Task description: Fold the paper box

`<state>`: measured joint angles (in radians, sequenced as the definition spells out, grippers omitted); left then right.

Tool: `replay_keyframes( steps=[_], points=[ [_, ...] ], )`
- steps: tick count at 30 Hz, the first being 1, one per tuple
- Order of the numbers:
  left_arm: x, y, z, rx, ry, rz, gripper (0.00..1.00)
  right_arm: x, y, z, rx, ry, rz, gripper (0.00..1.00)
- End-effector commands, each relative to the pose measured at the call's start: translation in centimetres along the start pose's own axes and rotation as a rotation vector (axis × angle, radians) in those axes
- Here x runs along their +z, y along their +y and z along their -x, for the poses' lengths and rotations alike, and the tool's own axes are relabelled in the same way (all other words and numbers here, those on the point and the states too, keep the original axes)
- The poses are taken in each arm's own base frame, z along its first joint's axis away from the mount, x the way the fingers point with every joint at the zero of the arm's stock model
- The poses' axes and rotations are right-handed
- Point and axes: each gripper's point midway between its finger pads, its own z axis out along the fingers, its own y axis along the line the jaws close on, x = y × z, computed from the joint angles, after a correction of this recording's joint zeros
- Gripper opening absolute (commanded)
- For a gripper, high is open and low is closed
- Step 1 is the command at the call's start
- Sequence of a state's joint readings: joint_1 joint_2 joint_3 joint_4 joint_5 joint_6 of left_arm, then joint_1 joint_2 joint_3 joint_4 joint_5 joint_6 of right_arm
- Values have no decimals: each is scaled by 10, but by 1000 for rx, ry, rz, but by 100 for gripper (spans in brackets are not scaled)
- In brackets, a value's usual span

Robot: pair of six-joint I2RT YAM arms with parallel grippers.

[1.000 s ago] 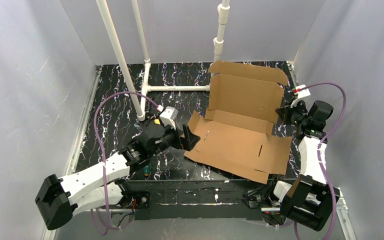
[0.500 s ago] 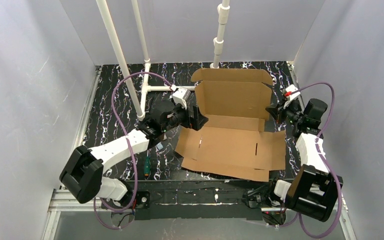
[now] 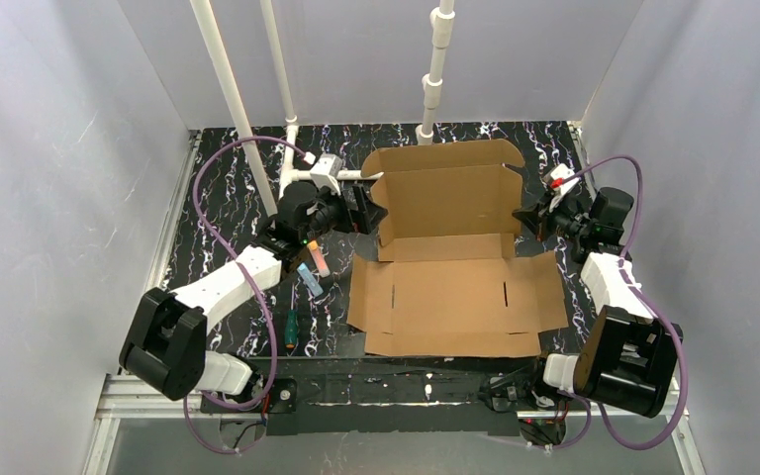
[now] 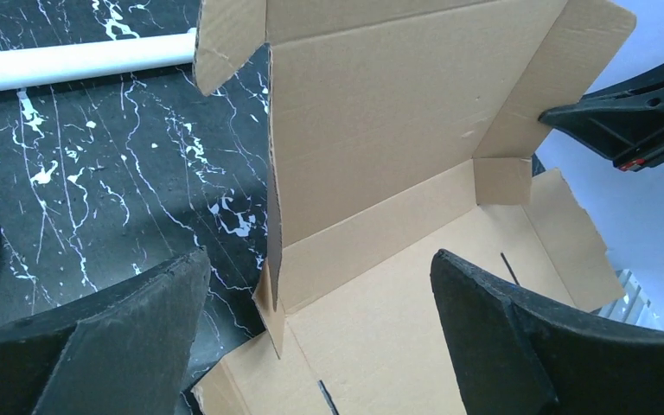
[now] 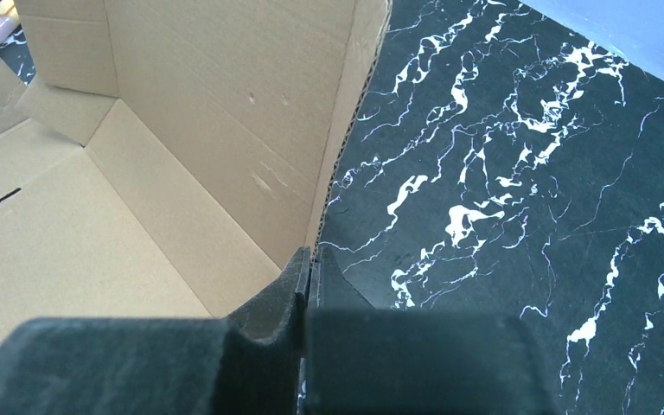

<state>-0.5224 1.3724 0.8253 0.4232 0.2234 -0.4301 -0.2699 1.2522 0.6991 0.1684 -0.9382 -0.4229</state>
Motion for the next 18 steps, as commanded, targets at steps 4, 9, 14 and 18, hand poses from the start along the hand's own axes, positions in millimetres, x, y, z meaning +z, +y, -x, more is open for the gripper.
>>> replay_keyframes(
  steps=[4,9,14,18],
  points=[
    [-23,-7,20,-52,-40,-87,98,6,-8,26,-84,-58,8,1],
    [-29,-10,16,-20,-19,-134,98,6,-7,25,-81,-55,6,1],
    [-29,-8,19,25,-23,-144,98,7,-7,24,-84,-55,15,1],
    [-24,3,21,18,-11,-139,98,8,-7,24,-79,-53,18,1]
  ],
)
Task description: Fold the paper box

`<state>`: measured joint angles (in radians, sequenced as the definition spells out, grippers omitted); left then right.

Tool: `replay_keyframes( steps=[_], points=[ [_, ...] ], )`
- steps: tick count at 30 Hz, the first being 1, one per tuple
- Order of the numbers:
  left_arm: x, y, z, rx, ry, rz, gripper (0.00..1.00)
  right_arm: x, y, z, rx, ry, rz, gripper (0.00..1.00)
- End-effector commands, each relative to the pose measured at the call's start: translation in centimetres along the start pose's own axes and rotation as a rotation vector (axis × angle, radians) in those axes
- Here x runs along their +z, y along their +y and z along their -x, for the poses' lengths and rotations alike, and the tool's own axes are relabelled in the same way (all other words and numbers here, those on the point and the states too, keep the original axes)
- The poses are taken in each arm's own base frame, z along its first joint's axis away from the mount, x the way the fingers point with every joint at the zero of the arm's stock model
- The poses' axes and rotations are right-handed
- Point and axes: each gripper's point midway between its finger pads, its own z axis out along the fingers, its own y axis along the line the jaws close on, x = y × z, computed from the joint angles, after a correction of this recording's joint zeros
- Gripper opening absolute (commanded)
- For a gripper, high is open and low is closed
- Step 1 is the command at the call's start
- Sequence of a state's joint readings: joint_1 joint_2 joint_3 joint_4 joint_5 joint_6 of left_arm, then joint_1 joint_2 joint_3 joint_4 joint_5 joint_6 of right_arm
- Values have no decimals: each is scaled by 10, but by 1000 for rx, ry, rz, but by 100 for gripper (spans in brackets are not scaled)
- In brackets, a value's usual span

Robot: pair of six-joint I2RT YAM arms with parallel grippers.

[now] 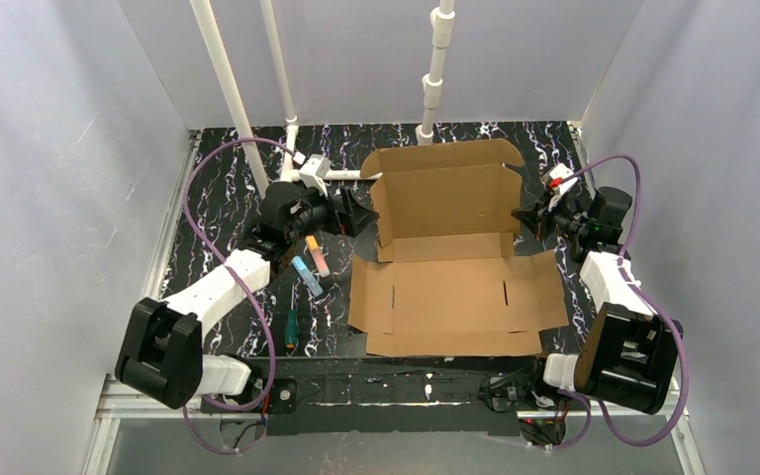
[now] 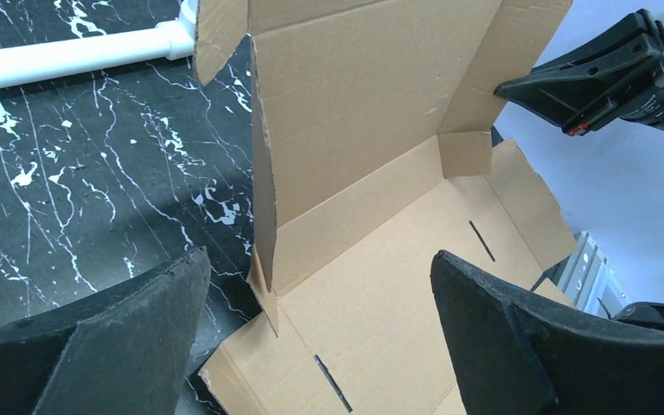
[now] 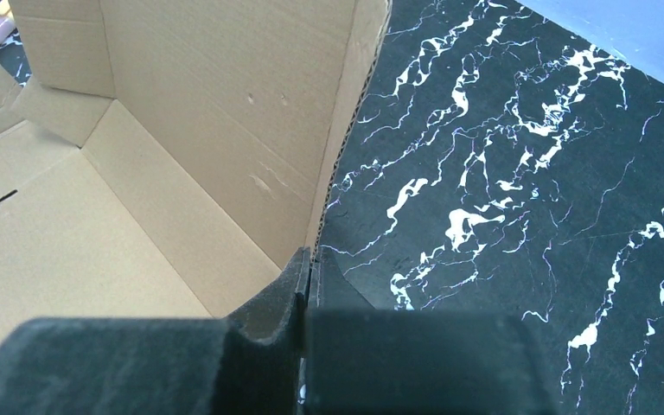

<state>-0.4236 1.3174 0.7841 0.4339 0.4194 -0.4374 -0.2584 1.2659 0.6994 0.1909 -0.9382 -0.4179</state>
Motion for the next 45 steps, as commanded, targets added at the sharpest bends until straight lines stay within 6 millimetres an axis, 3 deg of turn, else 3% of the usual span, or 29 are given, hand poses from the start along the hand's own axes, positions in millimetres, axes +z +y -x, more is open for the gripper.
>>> replay_keyframes(
  steps=[1,13,17,23,28,36,39,42,45],
  points=[
    [-2,3,17,27,-18,-36,98,4,-8,23,-73,-47,10,1],
    [19,21,22,-78,3,-23,98,12,-5,24,-64,-49,23,1],
    [31,17,19,-100,18,-58,91,15,-6,24,-59,-45,24,1],
    [48,32,5,-144,44,-2,73,19,-6,27,-66,-47,33,1],
    [55,32,-8,-110,36,66,59,22,-7,29,-61,-45,41,1],
    [44,28,-12,-36,-10,196,1,21,-6,29,-52,-37,38,1],
    [30,25,-5,-83,-68,249,0,25,-3,30,-46,-27,53,1],
    [15,27,2,-150,-160,341,0,35,1,28,-3,30,78,13],
    [3,23,5,-193,-232,404,0,39,3,23,114,110,96,38]
  ],
)
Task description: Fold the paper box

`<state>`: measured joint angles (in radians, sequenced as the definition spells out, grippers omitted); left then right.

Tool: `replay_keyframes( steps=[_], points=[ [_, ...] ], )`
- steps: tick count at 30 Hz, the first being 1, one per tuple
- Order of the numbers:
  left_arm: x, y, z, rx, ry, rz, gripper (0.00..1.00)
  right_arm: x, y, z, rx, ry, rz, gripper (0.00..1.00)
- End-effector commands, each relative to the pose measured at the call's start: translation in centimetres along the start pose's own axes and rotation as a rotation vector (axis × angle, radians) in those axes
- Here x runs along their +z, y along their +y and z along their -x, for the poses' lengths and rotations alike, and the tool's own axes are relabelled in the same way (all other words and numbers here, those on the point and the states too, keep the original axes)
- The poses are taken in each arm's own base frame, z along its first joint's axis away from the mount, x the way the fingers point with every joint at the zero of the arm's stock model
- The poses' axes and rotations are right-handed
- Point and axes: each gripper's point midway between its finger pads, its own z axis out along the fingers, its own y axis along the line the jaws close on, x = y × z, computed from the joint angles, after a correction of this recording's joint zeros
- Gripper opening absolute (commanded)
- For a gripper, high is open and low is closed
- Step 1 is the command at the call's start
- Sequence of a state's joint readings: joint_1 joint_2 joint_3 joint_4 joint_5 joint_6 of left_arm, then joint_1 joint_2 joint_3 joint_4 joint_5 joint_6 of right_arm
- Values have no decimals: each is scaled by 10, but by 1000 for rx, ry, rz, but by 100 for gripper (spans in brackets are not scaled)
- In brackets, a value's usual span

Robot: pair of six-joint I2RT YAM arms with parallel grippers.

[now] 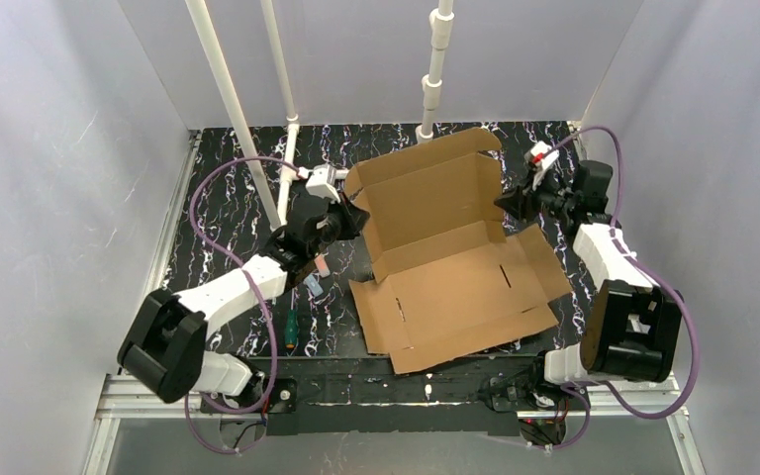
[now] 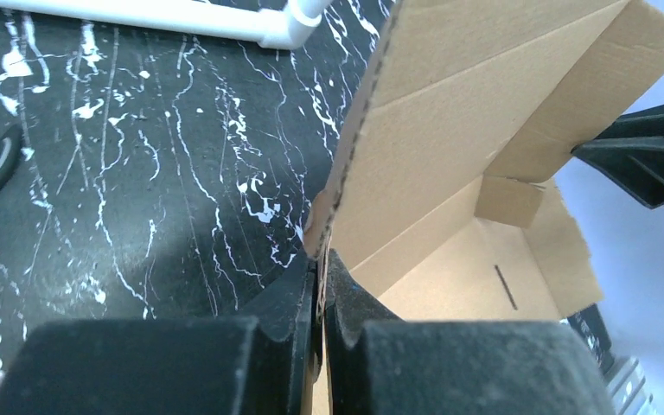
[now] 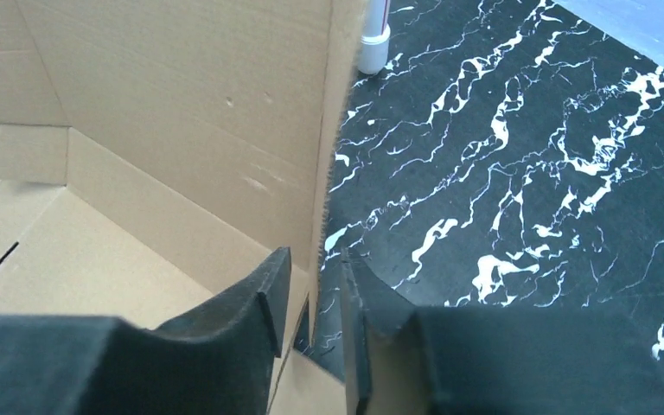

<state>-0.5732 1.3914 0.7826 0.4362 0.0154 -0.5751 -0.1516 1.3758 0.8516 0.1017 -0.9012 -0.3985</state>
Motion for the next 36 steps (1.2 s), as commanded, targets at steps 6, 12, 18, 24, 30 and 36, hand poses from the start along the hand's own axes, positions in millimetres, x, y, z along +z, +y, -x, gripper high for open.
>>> replay_keyframes(
  steps=[6,12,18,24,30,36],
  points=[
    [-52,21,25,-142,-274,261,0,-14,-1,-12,226,234,-21,76],
    [-76,28,13,-151,-287,279,0,-43,-7,-42,264,262,-141,90],
    [-89,26,3,-95,-254,236,0,-57,-36,-74,358,283,-255,92],
    [-103,23,-9,-62,-222,178,0,-42,-29,-96,507,278,-184,91],
    [-109,30,-31,-126,-193,167,0,-37,-28,-131,679,307,-279,86],
    [-109,24,-42,-123,-163,140,0,-29,-19,-143,713,335,-266,82]
  ],
)
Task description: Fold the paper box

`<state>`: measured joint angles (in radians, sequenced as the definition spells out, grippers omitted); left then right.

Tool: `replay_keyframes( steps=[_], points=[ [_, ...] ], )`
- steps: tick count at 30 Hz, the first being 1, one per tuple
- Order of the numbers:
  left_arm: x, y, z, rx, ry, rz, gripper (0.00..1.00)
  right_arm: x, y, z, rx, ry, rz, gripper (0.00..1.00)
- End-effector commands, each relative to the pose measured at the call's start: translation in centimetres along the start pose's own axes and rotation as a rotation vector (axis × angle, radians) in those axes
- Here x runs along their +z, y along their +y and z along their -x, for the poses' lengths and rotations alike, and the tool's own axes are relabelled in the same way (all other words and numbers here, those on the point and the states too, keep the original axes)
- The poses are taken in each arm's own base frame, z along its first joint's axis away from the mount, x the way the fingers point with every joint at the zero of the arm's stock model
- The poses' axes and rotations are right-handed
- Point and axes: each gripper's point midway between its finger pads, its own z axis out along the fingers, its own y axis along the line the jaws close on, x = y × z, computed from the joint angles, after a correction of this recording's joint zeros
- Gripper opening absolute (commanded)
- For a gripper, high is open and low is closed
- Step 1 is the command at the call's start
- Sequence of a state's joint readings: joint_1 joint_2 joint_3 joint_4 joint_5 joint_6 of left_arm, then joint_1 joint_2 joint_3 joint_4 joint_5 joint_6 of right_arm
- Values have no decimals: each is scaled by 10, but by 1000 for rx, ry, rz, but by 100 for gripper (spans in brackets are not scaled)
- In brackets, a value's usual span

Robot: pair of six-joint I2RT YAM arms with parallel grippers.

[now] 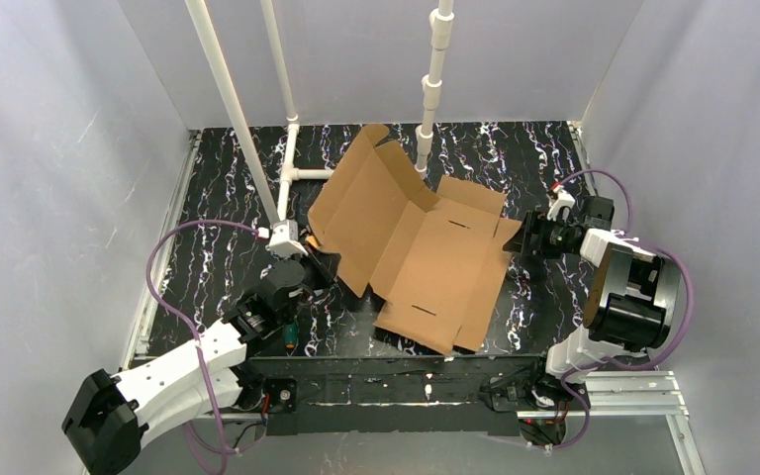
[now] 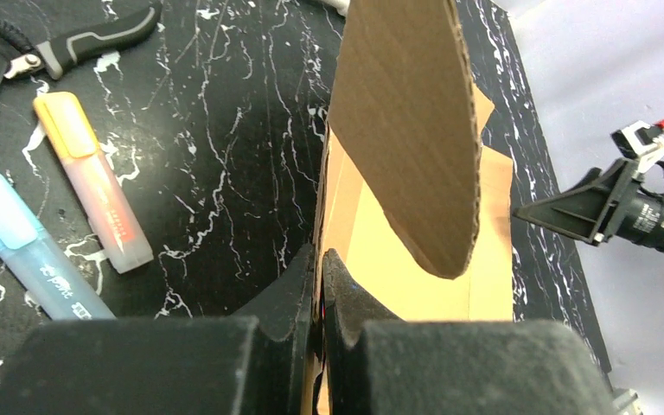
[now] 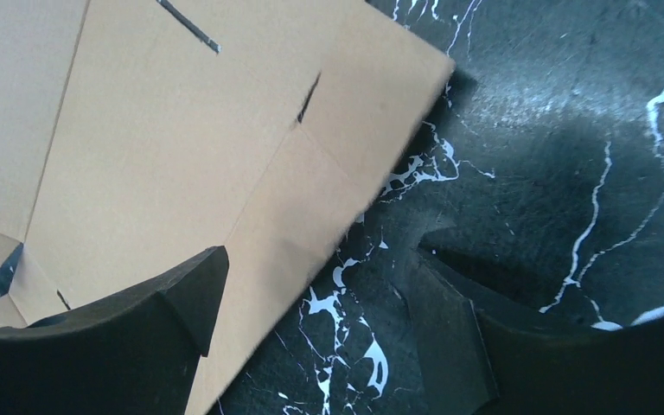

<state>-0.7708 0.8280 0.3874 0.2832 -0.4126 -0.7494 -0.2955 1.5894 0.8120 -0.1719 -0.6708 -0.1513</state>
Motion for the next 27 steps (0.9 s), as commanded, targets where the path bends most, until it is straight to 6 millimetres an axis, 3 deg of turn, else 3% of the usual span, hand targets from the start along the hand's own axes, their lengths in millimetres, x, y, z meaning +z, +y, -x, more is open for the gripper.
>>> replay_keyframes(
  steps=[1,14,27],
  points=[
    [-5,-8,-2,1,6,-35,0,7,-3,8,14,-24,-21,82],
    [-3,-16,17,170,-39,-51,0,-12,-11,15,-5,-63,-52,84],
    [5,-44,36,349,-67,-129,0,-14,-7,9,-34,-33,-11,81]
  ],
)
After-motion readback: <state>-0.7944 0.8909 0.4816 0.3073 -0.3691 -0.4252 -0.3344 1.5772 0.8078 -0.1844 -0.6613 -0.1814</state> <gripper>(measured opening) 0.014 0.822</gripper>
